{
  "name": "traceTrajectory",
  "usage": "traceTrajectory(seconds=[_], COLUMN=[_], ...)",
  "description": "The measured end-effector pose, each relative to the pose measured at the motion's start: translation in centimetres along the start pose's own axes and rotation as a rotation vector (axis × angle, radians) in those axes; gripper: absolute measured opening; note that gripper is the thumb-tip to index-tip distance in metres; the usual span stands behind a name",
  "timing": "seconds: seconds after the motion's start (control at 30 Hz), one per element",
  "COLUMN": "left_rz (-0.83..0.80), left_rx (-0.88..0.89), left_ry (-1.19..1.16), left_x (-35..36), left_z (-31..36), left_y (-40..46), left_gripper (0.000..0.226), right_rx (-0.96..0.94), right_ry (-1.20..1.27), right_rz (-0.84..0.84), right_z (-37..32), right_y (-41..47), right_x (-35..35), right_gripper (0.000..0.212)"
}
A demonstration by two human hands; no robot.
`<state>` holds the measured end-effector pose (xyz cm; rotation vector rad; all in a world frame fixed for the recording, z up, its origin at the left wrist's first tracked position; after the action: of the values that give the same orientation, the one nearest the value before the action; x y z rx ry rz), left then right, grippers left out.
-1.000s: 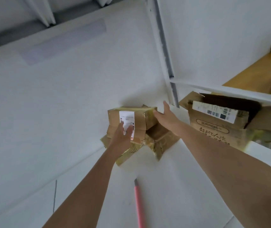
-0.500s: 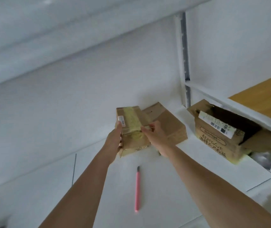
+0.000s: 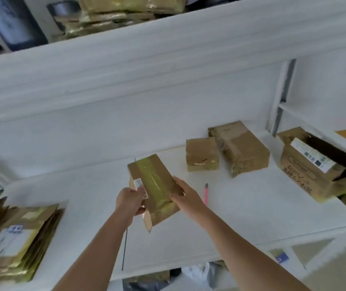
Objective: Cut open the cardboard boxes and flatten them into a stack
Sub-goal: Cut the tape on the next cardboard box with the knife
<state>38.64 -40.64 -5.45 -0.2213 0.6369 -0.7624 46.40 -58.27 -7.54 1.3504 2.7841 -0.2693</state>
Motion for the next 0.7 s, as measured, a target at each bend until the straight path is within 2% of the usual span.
traceTrajectory(seconds=[0.13,0.33,0.5,0.6,0.67,0.7], left_rz=[-0.034,-0.147,-0.103,-0.064,-0.044,-0.036], left_rx=[-0.115,-0.178,-0.196,-0.204,-0.199,-0.194], left_ry=[-0.029,0.011,0.038,0.037,0.069,0.083], left_x=[-1.9,-0.2,0.4,0.3,0.3,0.3], left_z=[-6.4,-11.6,-13.5,-13.4,-13.2,-13.1], left_y=[0.1,0.2,-0.8,-0.9,-1.0,-1.0], left_gripper=[0.028,0.029,0.027,0.028,0.027,0.026], right_rx=[0.045,0.114,0.132,0.065,0.011,0.006], right_ry=[-0.091,-0.174,-0.228,-0.36,-0.519,-0.625], right_rz=[-0.033,0.039,-0.039,0.117,0.238,0.242], right_z=[2.4,5.7,7.9,6.9,6.2,6.4], right_y=[-1.7,-3.9,-4.7,-3.1,-2.2,-1.6], right_x=[4.1,5.3,5.1,1.6,-1.4,-2.5], right_gripper=[0.061,0.057,0.053,0.043,0.039,0.04])
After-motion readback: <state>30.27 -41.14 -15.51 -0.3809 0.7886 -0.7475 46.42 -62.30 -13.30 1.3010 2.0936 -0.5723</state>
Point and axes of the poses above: each hand's wrist, its own y-axis towards the middle knuckle, its own x-axis out of the palm, z = x × y, the point moved 9 cm from there along y, towards the middle knuckle, and after that the axes turned 3 degrees about -x, right-handed, at the moved point
